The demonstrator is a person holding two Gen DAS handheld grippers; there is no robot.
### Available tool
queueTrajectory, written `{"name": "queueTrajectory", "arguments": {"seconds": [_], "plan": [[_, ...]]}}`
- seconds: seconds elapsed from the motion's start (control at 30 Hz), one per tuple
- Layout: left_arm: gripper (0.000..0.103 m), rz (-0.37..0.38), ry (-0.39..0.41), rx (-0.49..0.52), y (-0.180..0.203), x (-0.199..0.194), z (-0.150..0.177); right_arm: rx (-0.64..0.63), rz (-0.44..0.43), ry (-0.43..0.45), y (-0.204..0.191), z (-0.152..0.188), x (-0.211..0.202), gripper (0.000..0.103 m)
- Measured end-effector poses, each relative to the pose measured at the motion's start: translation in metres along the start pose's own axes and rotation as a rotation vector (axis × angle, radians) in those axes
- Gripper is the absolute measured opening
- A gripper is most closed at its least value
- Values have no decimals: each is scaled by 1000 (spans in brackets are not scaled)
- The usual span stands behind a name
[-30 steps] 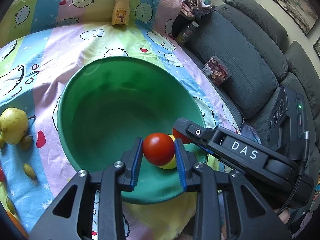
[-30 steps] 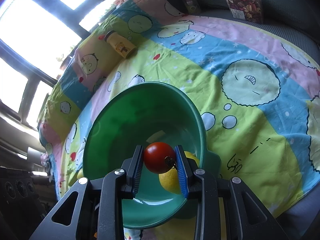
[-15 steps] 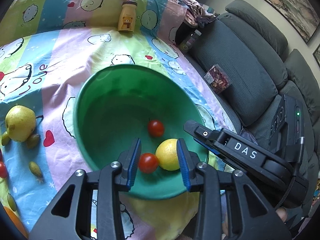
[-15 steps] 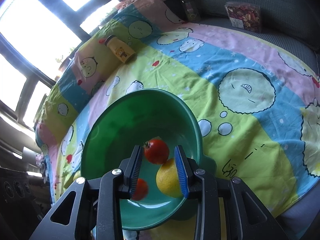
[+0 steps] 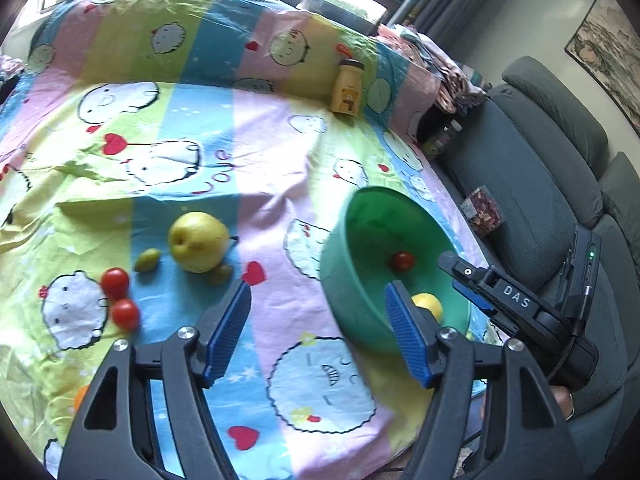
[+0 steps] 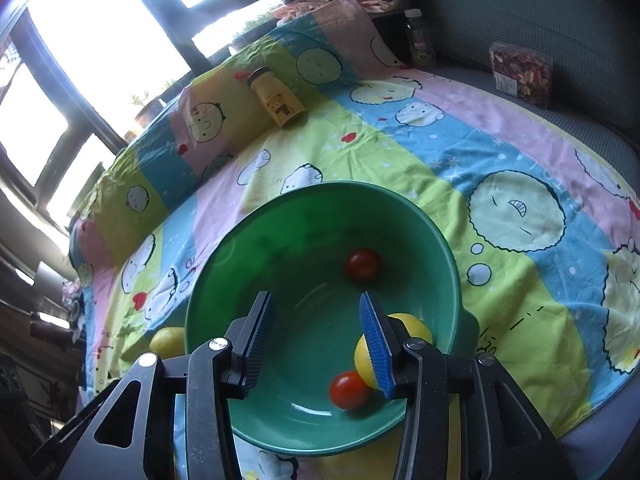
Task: Organize fruits
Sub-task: 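Withdraw both open tools from the basin back to the fruit row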
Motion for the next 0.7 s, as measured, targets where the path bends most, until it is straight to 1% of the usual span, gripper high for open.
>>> {"name": "queueTrajectory", "arguments": {"seconds": [0.03,0.17,0.3,0.4,0.47,0.57,0.7], "plan": [[75,-17,12,-20,-12,-6,1,-19,-4,4,-6,1,0,58],[80,-98,46,-91,-61,-23,5,-86,-19,8,-30,7,2,59],[80,-174,61,-167,-107,-25,13,-146,-42,-1,-53,14,9,60],[80,-227,57,-247,-136,-22,20,-180,-89,-3,-67,19,12,60],[80,-263,40,-277,-149,-19,22,-185,-118,-5,-72,21,15,60],[80,-272,39,-288,-158,-17,22,-171,-136,-28,-76,26,23,64],[80,-264,7,-297,-163,-9,24,-193,-154,-74,-90,36,33,64]]}}
Point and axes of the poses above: each gripper's, at about its wrist camera, not at the fingertips, and x roughly the way its jaws point, y to its right, z to its underside, the point moved 3 cm from there along x, roughly the way its jaws point, and after that the axes turned 7 degrees about -z, right-handed, at the moved point
